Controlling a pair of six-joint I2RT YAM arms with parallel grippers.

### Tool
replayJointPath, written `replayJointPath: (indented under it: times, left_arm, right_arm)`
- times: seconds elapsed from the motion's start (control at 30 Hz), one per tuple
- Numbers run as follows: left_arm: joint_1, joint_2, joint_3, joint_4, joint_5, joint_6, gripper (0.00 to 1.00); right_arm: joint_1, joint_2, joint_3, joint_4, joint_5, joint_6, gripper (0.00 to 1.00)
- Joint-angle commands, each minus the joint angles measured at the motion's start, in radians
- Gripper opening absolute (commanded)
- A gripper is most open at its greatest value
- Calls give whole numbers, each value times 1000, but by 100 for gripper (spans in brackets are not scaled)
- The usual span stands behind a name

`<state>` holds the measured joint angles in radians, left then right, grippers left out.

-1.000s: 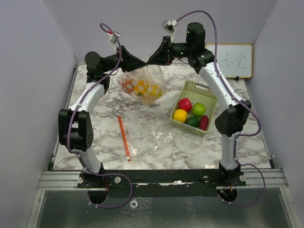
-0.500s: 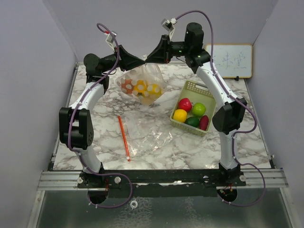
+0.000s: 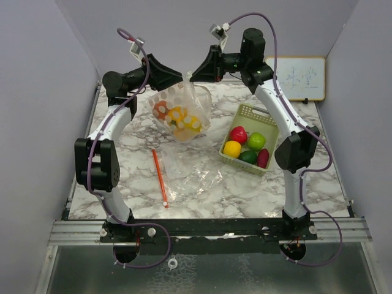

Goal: Place the food in the zip-top bag and seal the zipper
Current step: Zip the zipper food storage bag at the center of the board.

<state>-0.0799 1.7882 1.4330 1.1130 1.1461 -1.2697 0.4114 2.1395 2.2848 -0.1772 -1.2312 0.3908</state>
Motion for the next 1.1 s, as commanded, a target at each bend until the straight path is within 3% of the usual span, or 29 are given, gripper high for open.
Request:
replayJointPath:
  times: [0.0, 0.2, 0.4, 0.53, 0.6, 0.7, 0.9, 1.03, 1.07]
  left_arm:
    - [-17, -39, 23, -38, 82, 114, 61]
    - [-68, -52, 12, -101, 174, 213, 98]
    - [-77, -42, 10, -91, 202, 263, 99]
    - [-88, -3, 13, 170, 225, 84, 99]
    - [-91, 8, 6, 219, 228, 35, 90]
    - [-101, 4, -2, 154, 247, 78, 64]
    - [-118, 1, 4, 146, 249, 80, 60]
    - [-124, 11, 23, 133, 246, 80, 50]
    - [-127, 13, 28, 132, 247, 78, 32]
  right_arm:
    - [-8, -18, -12, 103, -98, 101, 6]
    - [-8, -57, -57, 79, -125, 87, 6]
    - [-6, -102, -119, -1, -134, 22, 5]
    - [-5, -129, -136, -10, -145, 11, 5]
    - [-6, -138, -139, -22, -146, 1, 5]
    - [-6, -150, -146, -27, -147, 0, 6]
    - [-6, -161, -156, -46, -151, -10, 6]
    - [-5, -168, -157, -64, -149, -20, 5]
    - [-4, -170, -157, -73, -148, -25, 5]
